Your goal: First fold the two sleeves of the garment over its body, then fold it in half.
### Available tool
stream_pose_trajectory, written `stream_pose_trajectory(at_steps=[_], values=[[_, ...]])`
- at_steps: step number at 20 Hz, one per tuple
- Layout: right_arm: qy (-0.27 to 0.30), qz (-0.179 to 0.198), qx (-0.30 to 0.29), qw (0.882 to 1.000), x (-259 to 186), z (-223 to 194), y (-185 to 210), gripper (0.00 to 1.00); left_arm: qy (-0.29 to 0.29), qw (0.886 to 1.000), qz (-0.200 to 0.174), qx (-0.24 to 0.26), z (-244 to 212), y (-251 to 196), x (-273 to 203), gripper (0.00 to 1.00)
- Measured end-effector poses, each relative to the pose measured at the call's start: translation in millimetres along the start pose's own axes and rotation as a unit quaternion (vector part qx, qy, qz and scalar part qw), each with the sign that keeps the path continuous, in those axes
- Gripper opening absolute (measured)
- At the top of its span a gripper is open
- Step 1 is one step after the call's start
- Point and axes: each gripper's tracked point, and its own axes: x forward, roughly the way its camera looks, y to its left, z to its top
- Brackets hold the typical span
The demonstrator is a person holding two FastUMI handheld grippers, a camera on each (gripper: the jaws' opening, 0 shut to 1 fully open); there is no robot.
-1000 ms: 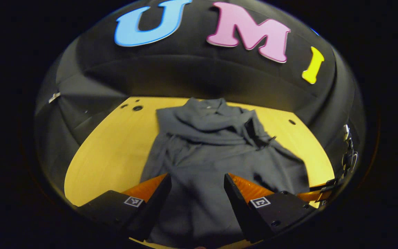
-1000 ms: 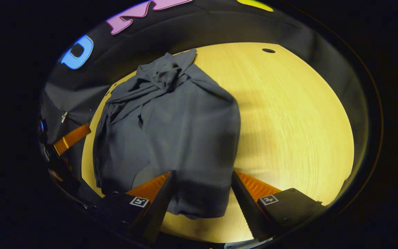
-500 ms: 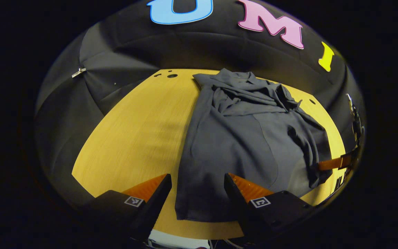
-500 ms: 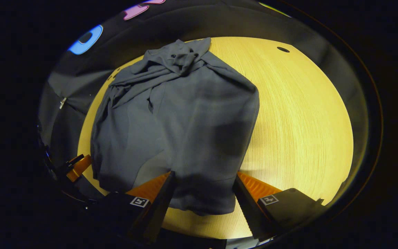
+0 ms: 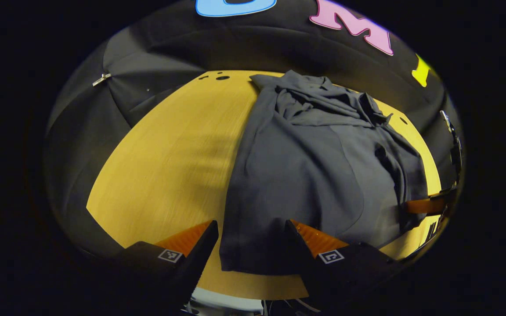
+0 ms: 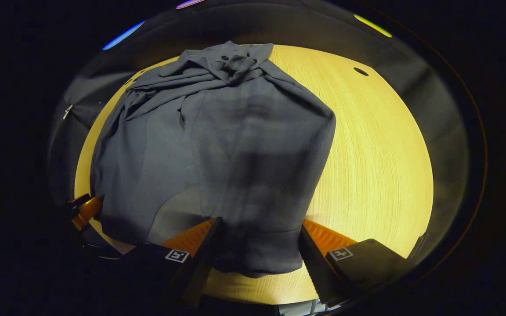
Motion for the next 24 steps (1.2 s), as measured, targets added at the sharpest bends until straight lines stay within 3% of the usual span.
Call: stream_pose_trajectory(at_steps=[4, 6, 8, 10, 11, 12, 13, 14, 15, 18, 24], values=[[0.005, 0.000, 0.007, 1.000, -0.1, 0.2, -1.0, 0.97, 0.013, 1.000, 0.003, 0.003, -7.8, 2.2, 5.3, 0.97], [0.007, 0.004, 0.003, 1.000, 0.0, 0.9, 1.4, 0.91, 0.012, 1.000, -0.004, 0.025, -6.6, -3.8, 7.6, 0.95], [0.004, 0.015, -0.012, 1.000, 1.0, 2.1, 6.9, 0.78, 0.020, 0.999, -0.008, 0.041, -7.7, -10.9, 6.3, 0.83], [0.003, 0.028, -0.023, 0.999, 1.3, 2.3, 14.1, 0.51, 0.024, 0.998, -0.017, 0.048, -6.4, -19.2, 6.6, 0.71], [0.004, 0.037, -0.028, 0.999, 1.0, 2.3, 17.3, 0.55, 0.024, 0.998, -0.022, 0.050, -6.5, -22.7, 7.5, 0.60], [0.004, 0.041, -0.033, 0.999, 0.4, 2.9, 18.0, 0.38, 0.024, 0.998, -0.028, 0.053, -6.8, -26.9, 7.7, 0.50], [0.004, 0.052, -0.046, 0.998, 0.3, 3.0, 18.6, 0.30, 0.025, 0.997, -0.035, 0.057, -7.7, -30.9, 8.1, 0.40], [0.003, 0.060, -0.043, 0.997, 1.1, 3.4, 18.3, 0.30, 0.021, 0.997, -0.038, 0.062, -7.3, -34.6, 8.2, 0.29], [0.003, 0.072, -0.030, 0.997, 1.6, 5.1, 20.3, 0.16, 0.021, 0.997, -0.037, 0.066, -7.1, -35.3, 8.9, 0.15], [0.009, 0.117, -0.013, 0.993, -1.6, 5.0, 23.7, 0.07, 0.019, 0.996, -0.047, 0.072, -4.0, -38.4, 10.9, 0.08], [-0.023, 0.107, -0.010, 0.994, -8.8, 17.1, 15.3, 0.07, -0.001, 0.994, -0.077, 0.080, 15.0, -48.4, -5.1, 0.02]])
